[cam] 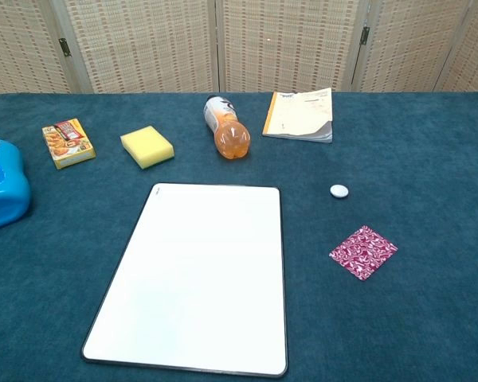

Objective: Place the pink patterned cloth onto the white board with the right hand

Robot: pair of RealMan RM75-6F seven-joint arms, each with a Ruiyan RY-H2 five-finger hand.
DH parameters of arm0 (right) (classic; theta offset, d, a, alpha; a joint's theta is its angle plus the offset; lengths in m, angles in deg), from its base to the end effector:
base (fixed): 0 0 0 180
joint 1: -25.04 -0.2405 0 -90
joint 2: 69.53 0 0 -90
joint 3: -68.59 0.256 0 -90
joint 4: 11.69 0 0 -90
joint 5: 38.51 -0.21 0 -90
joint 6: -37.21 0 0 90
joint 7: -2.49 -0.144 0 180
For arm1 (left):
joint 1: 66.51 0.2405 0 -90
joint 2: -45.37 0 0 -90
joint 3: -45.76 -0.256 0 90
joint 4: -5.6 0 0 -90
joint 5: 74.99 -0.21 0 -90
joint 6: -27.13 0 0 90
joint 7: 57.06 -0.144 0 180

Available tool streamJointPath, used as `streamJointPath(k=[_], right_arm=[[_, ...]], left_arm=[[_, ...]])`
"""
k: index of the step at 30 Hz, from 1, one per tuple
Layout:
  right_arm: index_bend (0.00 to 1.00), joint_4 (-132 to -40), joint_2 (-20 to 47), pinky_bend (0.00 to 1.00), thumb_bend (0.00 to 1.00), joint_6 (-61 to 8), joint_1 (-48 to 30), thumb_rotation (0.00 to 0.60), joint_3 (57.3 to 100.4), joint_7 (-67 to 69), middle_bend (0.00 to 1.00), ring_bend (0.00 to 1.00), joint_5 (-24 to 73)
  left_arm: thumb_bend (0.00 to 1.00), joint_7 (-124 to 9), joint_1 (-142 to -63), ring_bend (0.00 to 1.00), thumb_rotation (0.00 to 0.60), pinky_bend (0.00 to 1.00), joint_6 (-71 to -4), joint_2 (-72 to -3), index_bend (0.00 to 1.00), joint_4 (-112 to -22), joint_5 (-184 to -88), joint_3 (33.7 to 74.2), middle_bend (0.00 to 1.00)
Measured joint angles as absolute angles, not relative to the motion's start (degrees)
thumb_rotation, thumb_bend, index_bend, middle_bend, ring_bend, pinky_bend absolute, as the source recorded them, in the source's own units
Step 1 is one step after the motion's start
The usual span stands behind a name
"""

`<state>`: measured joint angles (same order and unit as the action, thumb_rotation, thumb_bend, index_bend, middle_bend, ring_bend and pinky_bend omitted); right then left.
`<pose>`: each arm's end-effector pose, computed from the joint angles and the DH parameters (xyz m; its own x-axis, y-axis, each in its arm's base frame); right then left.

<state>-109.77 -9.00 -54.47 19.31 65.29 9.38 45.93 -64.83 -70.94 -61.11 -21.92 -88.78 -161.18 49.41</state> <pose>-0.3001 -0.1620 0.1730 0.4770 0.0074 0.8788 -0.8788 0.0130 0.4769 -0.2959 0.1804 0.1476 0.4346 -0.0580 0.8988 0.9002 -0.0042 -0.4355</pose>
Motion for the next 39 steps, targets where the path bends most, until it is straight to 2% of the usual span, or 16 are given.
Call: streamJointPath(k=[9,18,22,30,39], right_arm=[[0.16,-109.4,-8.5,0.08,0.33,-54.4,20.4,0.600,65.7,9.2,0.14,0.15,49.0],[0.23,-109.9,-7.9,0.08,0.33,-50.6,19.0,0.600,66.3,10.8,0.14,0.16,50.7],[0.26,-110.3,-7.0,0.08,0.33,-46.5,17.1,0.600,66.7,12.6,0.15,0.16,50.8],[0.27,-109.3,-3.1,0.08,0.33,-35.1,11.1,0.600,68.2,16.9,0.15,0.16,48.6],[0.27,-105.2,5.1,0.08,0.33,-22.7,2.1,0.600,70.8,25.0,0.15,0.16,44.6]], left_arm=[[0.26,-64.4,-70.8,0.10,0.600,0.00,-61.8,-21.6,0.19,-88.9,-162.3,49.1,0.10],[0.26,-64.6,-70.7,0.10,0.600,0.00,-62.2,-21.2,0.19,-89.5,-162.7,49.0,0.10],[0.26,-64.3,-70.6,0.10,0.600,0.00,-62.2,-21.2,0.19,-89.5,-162.7,49.0,0.10],[0.26,-63.5,-70.2,0.10,0.600,0.00,-62.3,-21.1,0.20,-88.9,-162.3,48.8,0.10],[0.26,-62.8,-69.6,0.10,0.600,0.00,-62.3,-21.1,0.21,-88.2,-161.4,48.6,0.10]])
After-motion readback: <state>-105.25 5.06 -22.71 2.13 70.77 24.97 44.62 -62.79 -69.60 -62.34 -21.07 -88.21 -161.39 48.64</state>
